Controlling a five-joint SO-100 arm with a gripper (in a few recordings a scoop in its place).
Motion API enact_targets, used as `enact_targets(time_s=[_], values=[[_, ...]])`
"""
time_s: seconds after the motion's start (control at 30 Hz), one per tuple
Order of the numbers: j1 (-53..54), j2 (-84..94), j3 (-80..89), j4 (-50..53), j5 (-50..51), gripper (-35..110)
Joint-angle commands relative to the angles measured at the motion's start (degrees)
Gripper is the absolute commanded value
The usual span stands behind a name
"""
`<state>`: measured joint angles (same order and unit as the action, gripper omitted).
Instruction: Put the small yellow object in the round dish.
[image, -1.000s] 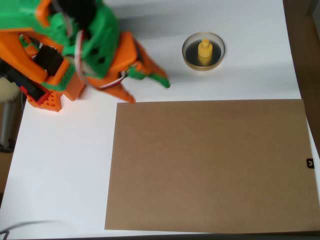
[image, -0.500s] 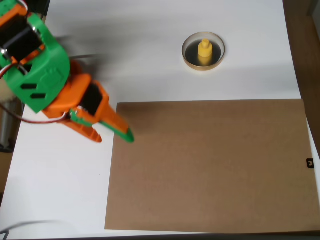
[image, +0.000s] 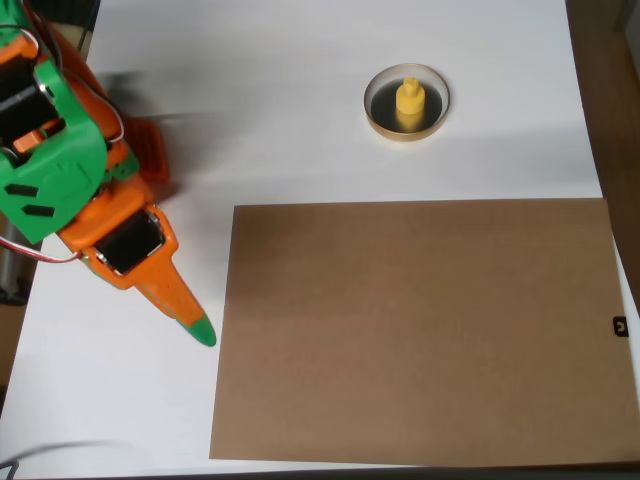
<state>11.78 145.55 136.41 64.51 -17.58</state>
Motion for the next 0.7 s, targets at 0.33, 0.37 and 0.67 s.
enact_targets(time_s=[0.33,0.37,0.67], values=[[-0.18,11.43,12.66,-5.19,6.77,28],[-0.18,12.04,13.10,-5.27,7.29,29],[0.00,20.04,20.39,-8.17,11.78,31]])
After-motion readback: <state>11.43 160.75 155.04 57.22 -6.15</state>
